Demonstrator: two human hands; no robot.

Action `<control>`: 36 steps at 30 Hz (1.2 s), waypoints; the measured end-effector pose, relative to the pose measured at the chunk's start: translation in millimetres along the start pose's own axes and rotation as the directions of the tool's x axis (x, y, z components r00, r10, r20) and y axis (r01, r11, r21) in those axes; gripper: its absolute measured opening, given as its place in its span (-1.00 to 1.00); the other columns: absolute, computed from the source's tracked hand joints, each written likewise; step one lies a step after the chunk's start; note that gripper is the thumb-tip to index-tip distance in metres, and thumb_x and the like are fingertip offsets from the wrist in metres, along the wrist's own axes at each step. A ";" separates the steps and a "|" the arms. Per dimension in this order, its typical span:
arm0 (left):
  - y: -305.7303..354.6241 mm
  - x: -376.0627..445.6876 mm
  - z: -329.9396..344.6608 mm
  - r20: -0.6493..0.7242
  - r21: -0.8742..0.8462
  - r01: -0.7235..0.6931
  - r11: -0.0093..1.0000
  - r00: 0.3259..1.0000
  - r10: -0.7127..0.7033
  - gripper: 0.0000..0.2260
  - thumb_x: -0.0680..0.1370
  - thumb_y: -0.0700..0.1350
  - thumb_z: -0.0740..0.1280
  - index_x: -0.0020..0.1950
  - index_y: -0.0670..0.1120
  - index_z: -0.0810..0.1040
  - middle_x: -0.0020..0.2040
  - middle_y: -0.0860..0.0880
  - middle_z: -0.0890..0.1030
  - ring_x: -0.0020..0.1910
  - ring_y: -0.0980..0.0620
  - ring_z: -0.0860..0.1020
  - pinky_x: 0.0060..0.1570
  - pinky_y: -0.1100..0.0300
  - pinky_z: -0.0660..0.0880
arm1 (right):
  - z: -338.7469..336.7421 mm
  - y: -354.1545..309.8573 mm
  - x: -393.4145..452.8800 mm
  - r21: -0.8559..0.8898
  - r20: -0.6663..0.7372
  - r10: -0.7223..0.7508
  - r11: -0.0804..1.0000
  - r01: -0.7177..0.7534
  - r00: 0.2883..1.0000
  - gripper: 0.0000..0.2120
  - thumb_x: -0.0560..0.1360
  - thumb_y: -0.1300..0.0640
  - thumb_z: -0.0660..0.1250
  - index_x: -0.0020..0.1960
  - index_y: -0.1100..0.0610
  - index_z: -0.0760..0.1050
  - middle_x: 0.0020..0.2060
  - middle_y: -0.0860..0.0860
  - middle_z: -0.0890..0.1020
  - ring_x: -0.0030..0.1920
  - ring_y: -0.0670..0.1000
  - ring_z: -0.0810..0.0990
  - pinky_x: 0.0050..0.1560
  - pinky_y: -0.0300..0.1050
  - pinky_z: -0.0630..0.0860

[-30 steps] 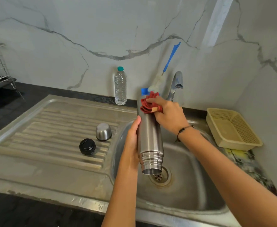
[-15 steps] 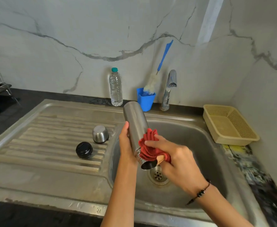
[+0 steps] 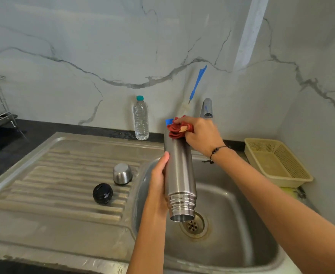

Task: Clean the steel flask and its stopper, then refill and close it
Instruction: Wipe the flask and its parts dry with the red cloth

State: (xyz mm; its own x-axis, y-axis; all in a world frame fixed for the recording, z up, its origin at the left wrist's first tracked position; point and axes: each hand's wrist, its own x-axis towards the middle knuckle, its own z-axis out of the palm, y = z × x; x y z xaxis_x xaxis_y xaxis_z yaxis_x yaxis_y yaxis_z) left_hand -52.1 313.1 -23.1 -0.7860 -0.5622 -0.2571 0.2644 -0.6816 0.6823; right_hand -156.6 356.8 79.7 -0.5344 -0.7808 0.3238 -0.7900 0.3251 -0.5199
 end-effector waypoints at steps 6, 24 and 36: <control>1.6 3.1 -2.7 0.063 -0.054 -0.049 0.997 0.997 0.053 -0.66 0.58 0.03 0.19 0.07 -0.22 0.58 -0.18 -0.15 0.68 -0.28 -0.03 0.65 -0.24 0.16 0.58 | 5.6 -6.0 -23.2 -0.195 0.060 -0.015 0.980 0.026 0.998 -0.57 0.49 0.23 0.19 0.30 -0.07 0.45 0.22 0.04 0.56 0.17 0.21 0.50 0.14 0.01 0.41; -6.2 8.2 -10.0 0.000 -0.333 0.001 0.943 1.000 -0.001 -0.51 0.57 0.14 0.15 0.12 -0.28 0.53 -0.10 -0.22 0.64 -0.21 -0.12 0.66 -0.24 0.07 0.63 | -5.6 10.7 -95.1 0.177 0.107 -0.031 0.984 0.012 0.994 -0.59 0.43 0.34 0.27 0.11 -0.08 0.60 -0.05 -0.21 0.63 -0.10 -0.28 0.55 0.00 -0.51 0.40; 9.8 1.7 -9.4 0.039 -0.001 0.018 1.000 0.999 -0.018 -0.37 0.44 0.21 0.36 0.31 -0.24 0.49 0.14 -0.30 0.55 -0.05 -0.14 0.58 -0.20 0.09 0.59 | 3.0 -8.9 -1.6 -0.139 0.021 -0.059 0.988 0.061 0.998 -0.59 0.49 0.21 0.18 0.26 -0.11 0.49 0.19 0.02 0.57 0.14 0.21 0.53 0.13 0.08 0.48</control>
State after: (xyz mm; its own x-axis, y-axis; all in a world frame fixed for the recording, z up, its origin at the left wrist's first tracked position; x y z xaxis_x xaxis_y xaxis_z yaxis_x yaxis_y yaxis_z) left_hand -45.7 301.0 -23.3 -0.8116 -0.5313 -0.2428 0.2507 -0.6922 0.6767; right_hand -147.9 353.6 81.4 -0.4806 -0.8095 0.3372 -0.8552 0.3476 -0.3844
